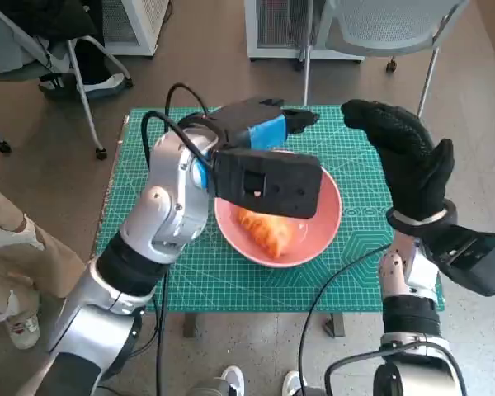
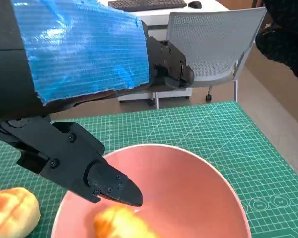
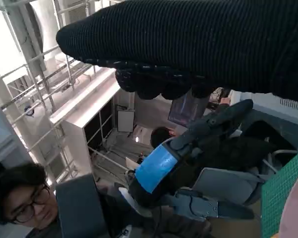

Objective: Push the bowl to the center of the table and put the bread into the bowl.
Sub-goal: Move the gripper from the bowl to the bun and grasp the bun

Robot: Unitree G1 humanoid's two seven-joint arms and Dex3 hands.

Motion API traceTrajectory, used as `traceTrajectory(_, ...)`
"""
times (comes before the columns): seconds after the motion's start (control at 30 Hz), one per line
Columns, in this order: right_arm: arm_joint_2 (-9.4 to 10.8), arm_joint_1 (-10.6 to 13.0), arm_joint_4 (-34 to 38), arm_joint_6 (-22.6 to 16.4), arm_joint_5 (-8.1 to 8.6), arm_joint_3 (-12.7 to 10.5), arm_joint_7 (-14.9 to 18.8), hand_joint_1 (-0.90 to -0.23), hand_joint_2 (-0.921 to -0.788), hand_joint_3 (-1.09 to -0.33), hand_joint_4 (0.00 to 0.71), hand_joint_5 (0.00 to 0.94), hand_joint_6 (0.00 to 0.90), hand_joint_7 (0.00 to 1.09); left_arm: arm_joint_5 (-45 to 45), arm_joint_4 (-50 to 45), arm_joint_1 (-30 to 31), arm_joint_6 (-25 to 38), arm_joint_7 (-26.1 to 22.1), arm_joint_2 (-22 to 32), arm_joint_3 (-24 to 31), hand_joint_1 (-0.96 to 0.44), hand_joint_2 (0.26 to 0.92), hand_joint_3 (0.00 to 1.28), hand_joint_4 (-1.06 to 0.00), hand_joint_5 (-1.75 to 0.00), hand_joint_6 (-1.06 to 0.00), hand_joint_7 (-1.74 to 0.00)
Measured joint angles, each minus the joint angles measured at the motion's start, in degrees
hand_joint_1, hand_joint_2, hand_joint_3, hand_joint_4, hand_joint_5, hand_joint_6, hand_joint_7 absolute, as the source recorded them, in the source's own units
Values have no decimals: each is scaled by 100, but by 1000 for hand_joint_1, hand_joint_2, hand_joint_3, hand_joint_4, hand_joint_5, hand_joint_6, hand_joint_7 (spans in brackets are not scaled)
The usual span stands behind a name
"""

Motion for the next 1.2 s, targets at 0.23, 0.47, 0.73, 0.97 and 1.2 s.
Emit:
traceTrajectory(0.23, -1, 0, 0, 30, 9, -2, 30, -608, -921, -716, 150, 4, -1, 506, -98, -182, 125, 39, 1, 71, 76, -349, 766, 11, -20, -1, -238, -26)
traceTrajectory(0.47, 2, 2, -19, 48, 20, 4, 72, -609, -921, -717, 149, 3, -1, 506, -279, -562, 247, 173, -112, 244, 312, -364, 769, 8, -18, 0, -237, -24)
traceTrajectory(0.73, -32, 2, -50, 87, 64, -3, 80, -609, -921, -720, 147, 1, -1, 503, -341, -1485, 489, 487, -254, 816, 804, -416, 782, 10, -15, -2, -223, -16)
traceTrajectory(0.97, -80, -2, -44, 94, 74, -19, 80, -609, -921, -719, 148, 1, -1, 503, -147, -2456, 1017, 536, 8, 1463, 1371, -414, 787, 8, -22, -3, -223, -13)
traceTrajectory(1.2, -67, -4, -27, 91, 66, 5, 77, -611, -921, -720, 148, 1, -1, 502, -185, -2867, 1838, 194, 405, 1956, 1963, -405, 789, 6, -31, -5, -230, -13)
